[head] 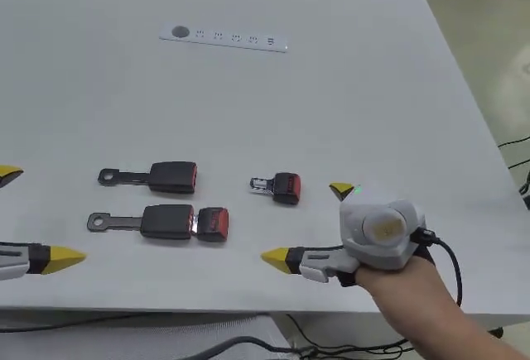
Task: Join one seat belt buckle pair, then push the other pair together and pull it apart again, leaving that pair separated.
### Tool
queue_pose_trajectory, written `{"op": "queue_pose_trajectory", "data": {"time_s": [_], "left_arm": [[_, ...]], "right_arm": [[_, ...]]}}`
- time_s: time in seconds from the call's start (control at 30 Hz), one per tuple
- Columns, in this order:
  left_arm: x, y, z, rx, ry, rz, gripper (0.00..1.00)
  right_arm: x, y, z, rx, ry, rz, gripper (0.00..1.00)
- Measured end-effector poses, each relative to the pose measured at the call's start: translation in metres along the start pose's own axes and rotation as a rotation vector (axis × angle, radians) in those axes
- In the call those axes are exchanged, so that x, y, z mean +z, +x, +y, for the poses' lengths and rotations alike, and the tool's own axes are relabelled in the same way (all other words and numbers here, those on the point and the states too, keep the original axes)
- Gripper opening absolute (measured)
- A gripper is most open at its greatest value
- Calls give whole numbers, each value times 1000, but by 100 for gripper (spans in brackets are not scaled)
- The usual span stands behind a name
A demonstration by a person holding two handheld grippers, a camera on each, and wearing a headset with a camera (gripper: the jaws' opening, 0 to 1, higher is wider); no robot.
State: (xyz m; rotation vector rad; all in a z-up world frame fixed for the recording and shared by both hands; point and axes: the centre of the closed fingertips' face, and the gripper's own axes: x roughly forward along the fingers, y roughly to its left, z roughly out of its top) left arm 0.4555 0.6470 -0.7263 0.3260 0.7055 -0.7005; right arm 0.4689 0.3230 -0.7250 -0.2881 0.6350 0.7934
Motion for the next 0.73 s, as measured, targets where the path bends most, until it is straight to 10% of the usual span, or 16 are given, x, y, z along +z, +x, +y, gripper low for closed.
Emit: {"op": "queue_pose_trajectory", "data": {"time_s": [0.73], "left_arm": [[24, -3, -15, -2, -18, -78, 100]], "right_arm": [[1, -3, 6, -17, -3, 25, 99]]}}
